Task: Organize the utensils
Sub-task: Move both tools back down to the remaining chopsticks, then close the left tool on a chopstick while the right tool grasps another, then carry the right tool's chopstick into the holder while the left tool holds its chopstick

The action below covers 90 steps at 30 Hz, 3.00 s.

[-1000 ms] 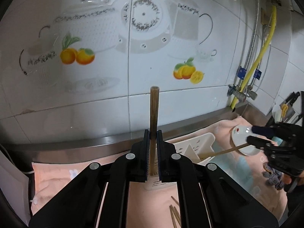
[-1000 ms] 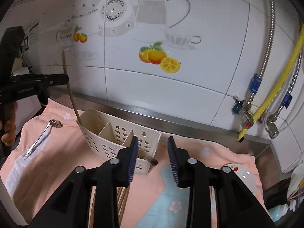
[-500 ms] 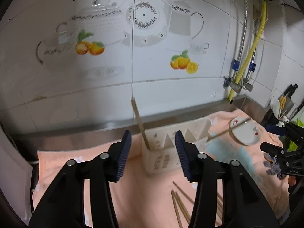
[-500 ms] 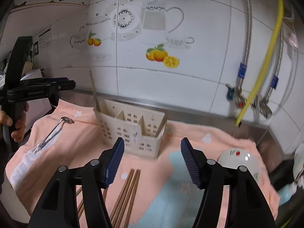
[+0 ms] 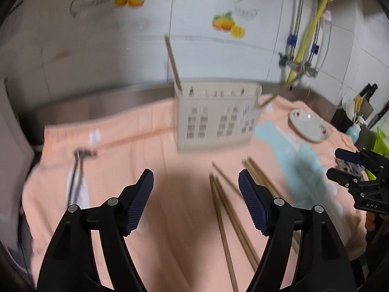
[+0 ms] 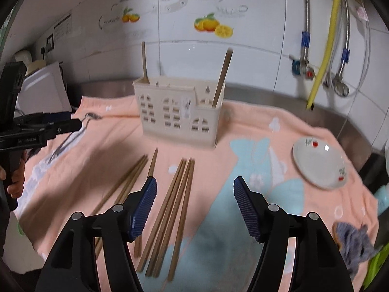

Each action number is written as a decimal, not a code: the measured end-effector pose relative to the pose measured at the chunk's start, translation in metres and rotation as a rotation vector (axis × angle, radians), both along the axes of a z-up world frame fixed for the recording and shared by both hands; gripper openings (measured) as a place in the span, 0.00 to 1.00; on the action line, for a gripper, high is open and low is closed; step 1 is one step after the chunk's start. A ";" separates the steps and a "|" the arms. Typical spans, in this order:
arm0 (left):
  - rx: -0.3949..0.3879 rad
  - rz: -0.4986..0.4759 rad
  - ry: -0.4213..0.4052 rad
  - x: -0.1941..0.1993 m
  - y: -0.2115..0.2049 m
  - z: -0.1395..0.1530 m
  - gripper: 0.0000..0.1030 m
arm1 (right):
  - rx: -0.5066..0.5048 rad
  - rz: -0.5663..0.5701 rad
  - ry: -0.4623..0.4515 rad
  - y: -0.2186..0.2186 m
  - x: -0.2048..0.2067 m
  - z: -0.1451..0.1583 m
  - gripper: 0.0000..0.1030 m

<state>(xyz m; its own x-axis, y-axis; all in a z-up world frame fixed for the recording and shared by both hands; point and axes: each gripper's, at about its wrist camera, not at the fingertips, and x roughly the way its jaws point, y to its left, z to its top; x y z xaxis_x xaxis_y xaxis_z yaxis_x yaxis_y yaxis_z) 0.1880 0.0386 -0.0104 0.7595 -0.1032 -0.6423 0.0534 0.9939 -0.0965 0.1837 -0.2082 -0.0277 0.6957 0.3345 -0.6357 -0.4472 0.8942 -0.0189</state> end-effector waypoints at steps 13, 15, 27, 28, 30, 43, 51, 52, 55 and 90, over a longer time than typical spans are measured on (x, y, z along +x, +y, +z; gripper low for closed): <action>-0.011 0.042 0.111 -0.047 -0.005 -0.061 0.70 | -0.035 -0.040 0.100 -0.004 -0.030 -0.065 0.42; -0.013 0.037 0.123 -0.053 -0.008 -0.068 0.70 | -0.032 -0.047 0.115 -0.004 -0.031 -0.072 0.36; -0.015 -0.006 0.175 -0.070 -0.033 -0.091 0.57 | 0.001 -0.040 0.183 0.001 -0.029 -0.095 0.18; -0.020 -0.011 0.179 -0.070 -0.033 -0.093 0.53 | 0.002 -0.041 0.184 0.002 -0.029 -0.096 0.17; -0.023 -0.019 0.186 -0.070 -0.036 -0.095 0.46 | 0.006 -0.038 0.188 0.003 -0.028 -0.097 0.15; -0.043 -0.070 0.212 -0.066 -0.049 -0.105 0.19 | -0.005 -0.038 0.197 0.008 -0.025 -0.103 0.07; -0.046 -0.062 0.237 -0.056 -0.053 -0.115 0.18 | -0.016 -0.037 0.190 0.009 -0.026 -0.104 0.07; -0.045 -0.060 0.236 -0.056 -0.053 -0.115 0.16 | -0.017 -0.037 0.189 0.009 -0.026 -0.104 0.07; -0.035 -0.054 0.238 -0.054 -0.054 -0.116 0.15 | -0.021 -0.038 0.185 0.010 -0.026 -0.105 0.07; 0.032 -0.039 0.006 -0.042 -0.038 -0.029 0.06 | 0.040 0.014 -0.098 0.017 -0.014 0.012 0.06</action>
<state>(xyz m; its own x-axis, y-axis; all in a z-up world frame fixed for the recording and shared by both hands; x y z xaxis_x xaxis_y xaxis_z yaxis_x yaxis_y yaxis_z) 0.1458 0.0008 -0.0389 0.7512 -0.1122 -0.6505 0.0920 0.9936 -0.0652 0.1702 -0.1907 -0.0160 0.7492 0.3680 -0.5508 -0.4572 0.8889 -0.0280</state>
